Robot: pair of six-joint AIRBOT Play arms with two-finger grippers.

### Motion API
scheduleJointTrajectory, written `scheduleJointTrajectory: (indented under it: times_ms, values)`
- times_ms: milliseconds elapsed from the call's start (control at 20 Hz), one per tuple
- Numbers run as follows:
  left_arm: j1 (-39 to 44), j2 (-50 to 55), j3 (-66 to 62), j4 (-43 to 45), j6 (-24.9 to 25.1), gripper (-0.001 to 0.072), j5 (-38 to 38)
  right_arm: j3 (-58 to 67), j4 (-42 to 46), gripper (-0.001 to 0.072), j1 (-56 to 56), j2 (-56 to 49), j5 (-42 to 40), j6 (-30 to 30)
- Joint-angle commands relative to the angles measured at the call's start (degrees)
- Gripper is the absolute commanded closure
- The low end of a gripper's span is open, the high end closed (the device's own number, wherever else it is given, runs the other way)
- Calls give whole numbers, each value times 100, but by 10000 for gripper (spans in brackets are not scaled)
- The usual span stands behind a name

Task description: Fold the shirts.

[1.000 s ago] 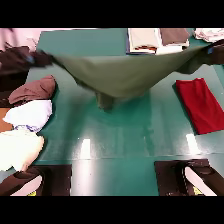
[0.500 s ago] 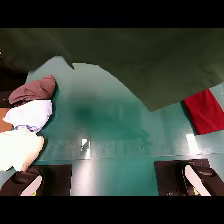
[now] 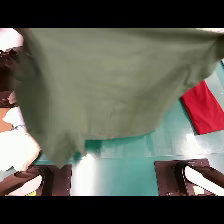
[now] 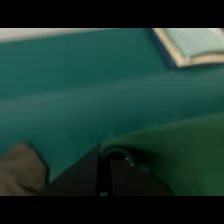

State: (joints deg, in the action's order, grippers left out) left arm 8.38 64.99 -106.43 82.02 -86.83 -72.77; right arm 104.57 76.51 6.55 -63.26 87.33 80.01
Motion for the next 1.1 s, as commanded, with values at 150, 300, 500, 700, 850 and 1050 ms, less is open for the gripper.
scheduleJointTrajectory:
  times_ms: [150,300,500,700,850,1050]
  values:
    - [2,2852,-22,-302,50,677,-267,-944,887,695,-752,-1803,-341,118]
    - [2,3185,-22,-44,68,502,-302,-798,514,690,-723,-2339,-494,85]
    - [-216,2900,-63,-7,24,164,-522,-348,-483,290,-402,-2490,-339,26]
    - [-774,2184,804,-17,26,164,-789,-1025,-1272,291,31,-1788,-188,-212]
    - [-1156,1554,2496,-63,26,164,-546,-2024,-1250,291,55,-1088,-374,-382]
    - [-1353,1327,4227,-389,31,164,234,-3158,-1255,292,-111,-433,-887,-385]
